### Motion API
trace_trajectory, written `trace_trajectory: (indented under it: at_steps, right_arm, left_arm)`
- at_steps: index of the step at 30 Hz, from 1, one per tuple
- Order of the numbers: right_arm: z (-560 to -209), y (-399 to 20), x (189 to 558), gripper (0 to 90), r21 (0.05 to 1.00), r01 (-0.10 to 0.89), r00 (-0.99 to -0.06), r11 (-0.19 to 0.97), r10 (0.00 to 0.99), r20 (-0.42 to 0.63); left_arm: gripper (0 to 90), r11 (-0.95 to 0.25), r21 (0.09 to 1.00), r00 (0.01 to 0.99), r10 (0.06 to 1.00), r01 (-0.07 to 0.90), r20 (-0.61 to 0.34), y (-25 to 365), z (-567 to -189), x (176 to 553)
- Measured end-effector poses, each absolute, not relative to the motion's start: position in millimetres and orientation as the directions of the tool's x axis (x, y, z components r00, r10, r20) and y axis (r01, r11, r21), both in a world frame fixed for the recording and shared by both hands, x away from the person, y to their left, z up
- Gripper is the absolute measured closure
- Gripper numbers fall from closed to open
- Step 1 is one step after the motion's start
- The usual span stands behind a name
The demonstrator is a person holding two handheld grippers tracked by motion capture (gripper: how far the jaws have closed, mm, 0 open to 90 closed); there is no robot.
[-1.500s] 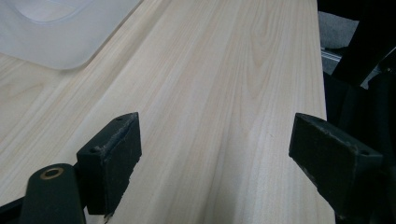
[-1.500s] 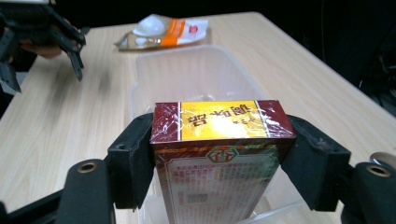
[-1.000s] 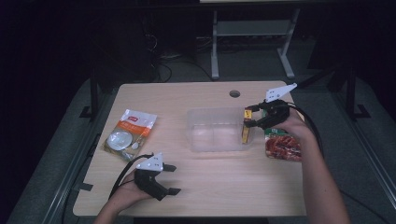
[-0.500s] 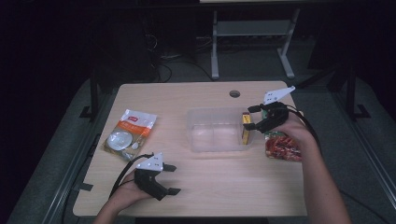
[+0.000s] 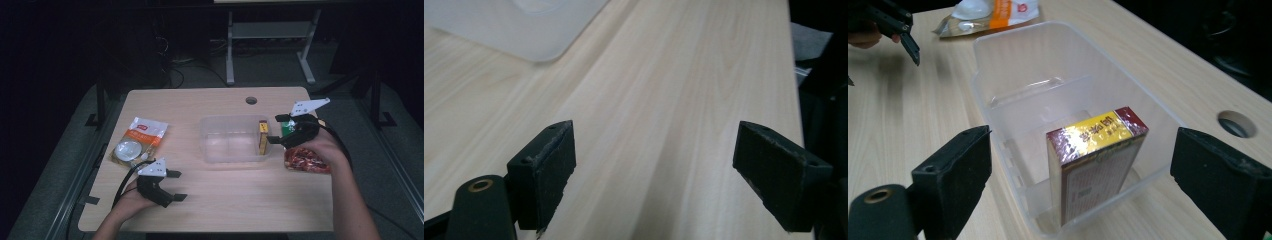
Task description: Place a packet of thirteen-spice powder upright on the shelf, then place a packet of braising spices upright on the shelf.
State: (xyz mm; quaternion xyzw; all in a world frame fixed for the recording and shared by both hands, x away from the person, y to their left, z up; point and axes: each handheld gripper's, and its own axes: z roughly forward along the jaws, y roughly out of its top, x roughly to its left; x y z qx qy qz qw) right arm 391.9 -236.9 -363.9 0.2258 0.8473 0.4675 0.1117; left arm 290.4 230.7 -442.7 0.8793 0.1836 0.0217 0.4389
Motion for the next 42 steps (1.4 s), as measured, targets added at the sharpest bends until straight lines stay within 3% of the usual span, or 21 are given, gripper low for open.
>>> trace_trajectory:
  at_steps: [7, 20, 23, 24, 25, 26, 32, 36, 37, 42]
  right_arm:
    - [-360.8, -242.0, 352.9, 8.7, 0.845, 0.302, -0.809, 0.440, 0.588, -0.017]
    - [-381.5, -264.6, 314.5, 11.0, 0.815, 0.404, -0.703, 0.416, 0.711, -0.014]
    - [-397.2, -276.0, 314.3, 22.5, 0.779, 0.474, -0.652, 0.410, 0.758, -0.001]
    - [-397.2, -276.0, 314.3, 22.5, 0.779, 0.474, -0.652, 0.410, 0.758, -0.001]
    - [-404.7, -280.9, 317.9, 31.5, 0.766, 0.495, -0.626, 0.410, 0.780, -0.013]
    - [-404.7, -280.9, 317.9, 31.5, 0.766, 0.495, -0.626, 0.410, 0.780, -0.013]
    - [-424.5, -296.9, 331.5, 66.8, 0.705, 0.578, -0.527, 0.410, 0.848, -0.061]
    - [-436.3, -308.0, 339.8, 78.8, 0.674, 0.623, -0.491, 0.398, 0.869, -0.059]
    - [-441.0, -312.9, 343.0, 85.4, 0.664, 0.631, -0.482, 0.401, 0.873, -0.069]
    - [-443.0, -322.8, 347.8, 90.0, 0.672, 0.631, -0.459, 0.387, 0.885, -0.079]
  left_arm:
    - [18.8, -0.548, 0.776, 0.916, 0.390, 0.312, -0.093, 241.1, -441.4, 291.9]
    - [19.0, -0.551, 0.766, 0.904, 0.418, 0.331, -0.091, 245.3, -442.2, 288.5]
    - [19.0, -0.559, 0.762, 0.906, 0.415, 0.326, -0.084, 244.9, -443.0, 289.7]
    - [19.0, -0.558, 0.760, 0.905, 0.416, 0.331, -0.089, 244.4, -443.1, 289.4]
    - [19.0, -0.559, 0.763, 0.907, 0.413, 0.326, -0.085, 243.0, -443.6, 289.1]
    - [19.0, -0.559, 0.763, 0.907, 0.413, 0.326, -0.085, 243.0, -443.6, 289.1]
    - [19.1, -0.570, 0.758, 0.914, 0.397, 0.316, -0.083, 240.3, -444.7, 288.4]
    - [19.2, -0.579, 0.754, 0.918, 0.388, 0.308, -0.077, 238.9, -445.5, 291.8]
    - [19.2, -0.584, 0.752, 0.919, 0.387, 0.307, -0.074, 238.4, -445.2, 291.6]
    - [19.3, -0.577, 0.756, 0.917, 0.393, 0.308, -0.073, 236.4, -443.6, 289.6]
